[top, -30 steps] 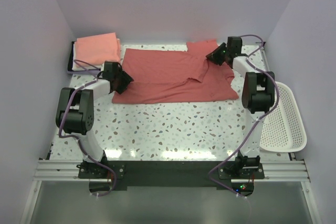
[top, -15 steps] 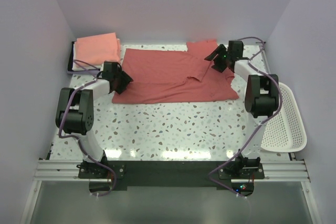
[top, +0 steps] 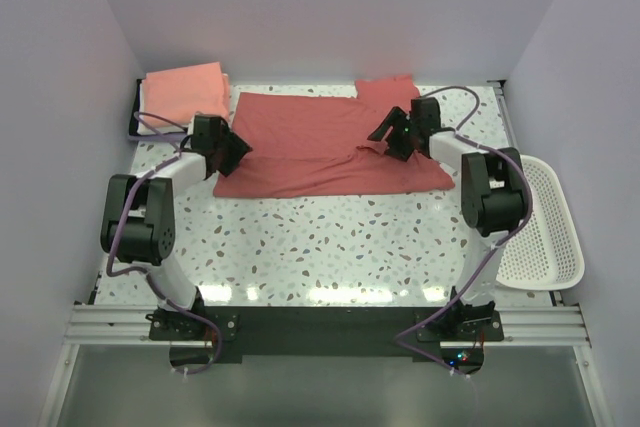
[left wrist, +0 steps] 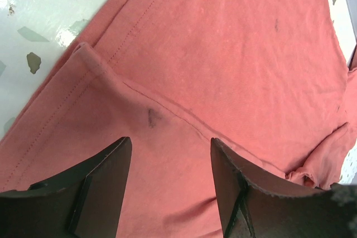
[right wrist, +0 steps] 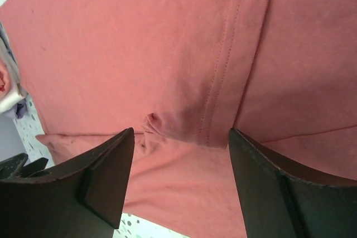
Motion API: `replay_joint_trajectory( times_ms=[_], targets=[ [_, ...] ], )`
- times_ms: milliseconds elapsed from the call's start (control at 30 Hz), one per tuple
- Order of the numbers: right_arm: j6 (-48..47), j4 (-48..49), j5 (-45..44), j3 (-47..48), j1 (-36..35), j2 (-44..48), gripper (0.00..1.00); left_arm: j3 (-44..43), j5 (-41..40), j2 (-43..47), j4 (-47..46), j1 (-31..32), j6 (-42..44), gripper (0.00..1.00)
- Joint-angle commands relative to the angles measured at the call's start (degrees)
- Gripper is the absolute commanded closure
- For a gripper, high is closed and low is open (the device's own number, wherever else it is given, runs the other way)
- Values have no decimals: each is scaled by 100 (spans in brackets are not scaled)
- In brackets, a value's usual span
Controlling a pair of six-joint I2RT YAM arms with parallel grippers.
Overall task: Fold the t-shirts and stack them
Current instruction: Fold the tshirt
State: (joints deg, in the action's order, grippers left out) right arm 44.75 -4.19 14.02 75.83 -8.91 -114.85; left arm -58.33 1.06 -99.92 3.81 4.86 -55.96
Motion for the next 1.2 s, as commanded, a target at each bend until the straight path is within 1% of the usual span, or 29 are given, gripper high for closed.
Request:
replay_joint_trajectory(
  times_ms=[0, 300, 500, 733, 1000, 1167],
  targets=[
    [-37, 366, -145, 28, -41, -73, 28, 58, -10, 271, -197, -56, 86, 37],
    [16, 278, -163, 256, -129, -283, 28, 41, 34, 324, -197, -100, 103, 37],
    [86, 243, -75, 625, -155, -512, 28, 23, 61, 341, -188, -135, 112, 37],
    [192, 251, 109, 1213, -155, -942, 28, 5, 79, 315, -188, -152, 112, 37],
    [438, 523, 601, 2074, -164, -1523, 28, -56, 52, 324, -109, -170, 174, 37],
    [534, 673, 681, 2286, -164, -1628, 28, -118, 17, 280, -65, -170, 191, 37]
  ],
)
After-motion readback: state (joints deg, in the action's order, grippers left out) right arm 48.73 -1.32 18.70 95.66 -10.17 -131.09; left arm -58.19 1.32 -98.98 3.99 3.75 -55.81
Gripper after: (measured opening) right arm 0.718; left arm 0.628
